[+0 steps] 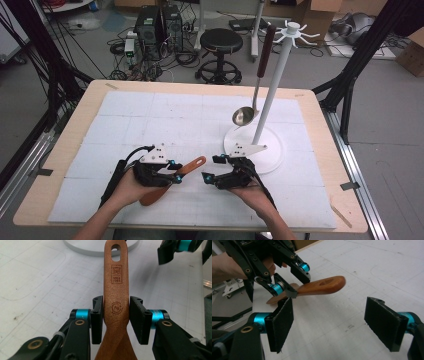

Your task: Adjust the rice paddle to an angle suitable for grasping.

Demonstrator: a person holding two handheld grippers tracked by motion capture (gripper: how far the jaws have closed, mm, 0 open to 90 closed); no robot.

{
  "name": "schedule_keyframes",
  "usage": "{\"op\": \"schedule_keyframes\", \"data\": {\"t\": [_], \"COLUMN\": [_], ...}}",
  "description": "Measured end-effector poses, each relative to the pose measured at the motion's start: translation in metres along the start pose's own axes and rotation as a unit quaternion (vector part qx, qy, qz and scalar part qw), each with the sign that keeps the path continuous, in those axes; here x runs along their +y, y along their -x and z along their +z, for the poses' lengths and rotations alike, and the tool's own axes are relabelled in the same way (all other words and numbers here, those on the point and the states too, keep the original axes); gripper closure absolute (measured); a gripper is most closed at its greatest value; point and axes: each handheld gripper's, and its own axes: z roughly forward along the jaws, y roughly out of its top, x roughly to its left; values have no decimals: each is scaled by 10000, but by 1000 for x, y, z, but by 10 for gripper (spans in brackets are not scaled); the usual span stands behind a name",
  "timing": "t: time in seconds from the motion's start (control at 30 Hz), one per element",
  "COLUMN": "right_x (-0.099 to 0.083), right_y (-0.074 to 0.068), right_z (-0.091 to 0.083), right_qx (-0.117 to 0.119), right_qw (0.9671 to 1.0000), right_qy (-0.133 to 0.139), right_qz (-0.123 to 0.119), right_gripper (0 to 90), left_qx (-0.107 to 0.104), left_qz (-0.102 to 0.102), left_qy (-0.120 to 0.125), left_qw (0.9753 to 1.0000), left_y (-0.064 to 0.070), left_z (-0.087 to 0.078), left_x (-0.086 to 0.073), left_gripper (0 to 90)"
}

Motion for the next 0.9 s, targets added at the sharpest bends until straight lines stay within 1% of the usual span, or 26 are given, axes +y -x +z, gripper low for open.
{"op": "schedule_keyframes", "data": {"t": [0.1, 0.2, 0.23, 0.4, 0.57, 0.63, 0.67, 0.73, 0.9], "right_x": [0, 1, 1, 1, 2, 2, 2, 3, 3], "right_y": [-1, -1, 0, 0, 1, 1, 0, 0, 0], "right_z": [3, 4, 4, 2, 1, 1, 1, 0, -1], "right_qx": [67, 152, 171, 300, 415, 478, 492, 517, 578], "right_qw": [10000, 9998, 9998, 9992, 9987, 9983, 9982, 9980, 9972], "right_qy": [-31, 10, 22, 62, 121, 145, 152, 166, 237], "right_qz": [65, 113, 124, 241, 266, 312, 308, 311, 419], "right_gripper": [249, 288, 300, 376, 458, 488, 494, 510, 544], "left_qx": [-44, -71, -84, -122, -143, -159, -165, -164, -172], "left_qz": [51, 82, 90, 127, 171, 213, 203, 254, 257], "left_qy": [-9, -14, 18, 73, 110, 114, 127, 104, 145], "left_qw": [10000, 9999, 9999, 9998, 9997, 9996, 9996, 9995, 9994], "left_y": [2, 4, 5, 9, 13, 13, 14, 14, 15], "left_z": [4, 7, 8, 11, 14, 15, 15, 15, 14], "left_x": [4, 7, 8, 12, 17, 19, 19, 19, 19], "left_gripper": [650, 650, 650, 650, 651, 650, 650, 650, 650]}}
